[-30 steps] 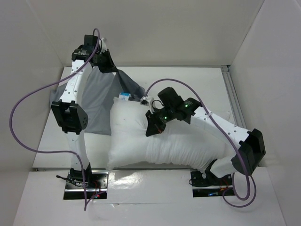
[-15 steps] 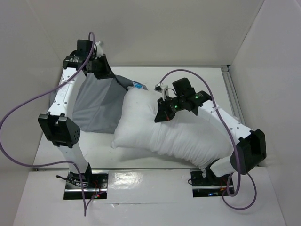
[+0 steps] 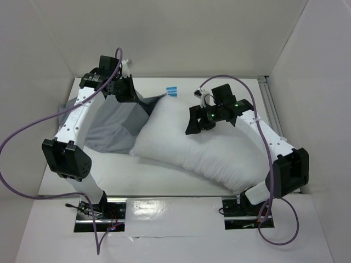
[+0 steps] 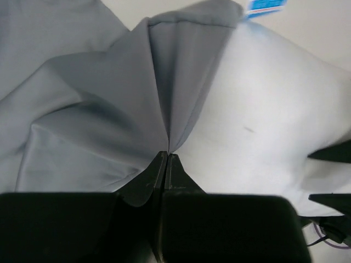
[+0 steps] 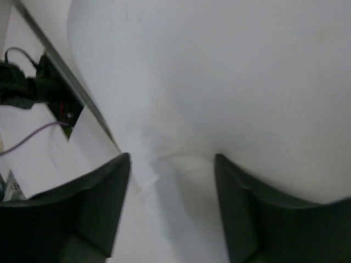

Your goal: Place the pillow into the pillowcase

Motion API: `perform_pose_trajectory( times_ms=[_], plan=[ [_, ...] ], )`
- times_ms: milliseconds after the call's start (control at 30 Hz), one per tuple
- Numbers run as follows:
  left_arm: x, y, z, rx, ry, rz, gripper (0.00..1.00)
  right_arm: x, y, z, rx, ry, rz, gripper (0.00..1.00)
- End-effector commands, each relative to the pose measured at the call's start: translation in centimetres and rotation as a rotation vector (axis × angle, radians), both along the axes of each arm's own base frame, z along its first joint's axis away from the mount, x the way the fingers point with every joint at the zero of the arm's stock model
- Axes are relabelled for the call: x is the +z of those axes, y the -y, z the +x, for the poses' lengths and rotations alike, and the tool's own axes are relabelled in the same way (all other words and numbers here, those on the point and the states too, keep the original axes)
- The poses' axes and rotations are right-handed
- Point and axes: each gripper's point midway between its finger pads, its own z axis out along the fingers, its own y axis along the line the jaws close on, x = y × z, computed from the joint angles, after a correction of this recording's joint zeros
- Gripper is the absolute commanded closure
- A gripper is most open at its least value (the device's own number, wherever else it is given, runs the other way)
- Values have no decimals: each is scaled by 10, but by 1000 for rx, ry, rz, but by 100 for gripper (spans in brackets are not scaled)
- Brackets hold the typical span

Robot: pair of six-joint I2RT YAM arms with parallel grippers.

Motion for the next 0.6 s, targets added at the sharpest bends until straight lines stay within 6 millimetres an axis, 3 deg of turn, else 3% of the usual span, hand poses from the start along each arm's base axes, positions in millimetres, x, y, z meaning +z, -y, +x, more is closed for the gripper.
perform_pose_trajectory(
  times_ms=[0,33,67,100,167,233,267,300,367,400,467,500,567],
  plan=[
    [13,6,-3,-32,47,13,100,15,13,8,-157,8,-147,20],
    [13,11,-5,-36,42,6,100,20,2,2,-171,11,-166,14],
    [10,15,-5,-45,33,7,100,29,4,7,-222,62,-196,8],
    [11,14,-5,-31,31,10,100,32,3,4,-245,64,-218,8],
    [11,12,-4,-24,33,17,100,46,-20,-8,-272,77,-208,6],
    [11,11,-4,-11,30,19,100,45,-31,-10,-331,96,-242,6],
    [8,11,-5,-4,17,15,100,45,-50,-23,-334,77,-230,6],
    [8,15,-6,-13,17,15,100,31,-55,-21,-368,70,-275,5],
    [7,13,-8,1,14,17,100,20,-80,-28,-383,43,-259,4],
    [7,13,-8,1,14,17,100,9,-87,-21,-408,24,-274,4],
    [5,7,-8,22,18,41,100,6,-108,-11,-449,17,-210,5],
    [2,5,-9,28,10,50,100,-5,-111,-2,-486,25,-221,8],
    [0,3,-11,36,9,59,100,-6,-124,15,-538,50,-163,18]
  ],
)
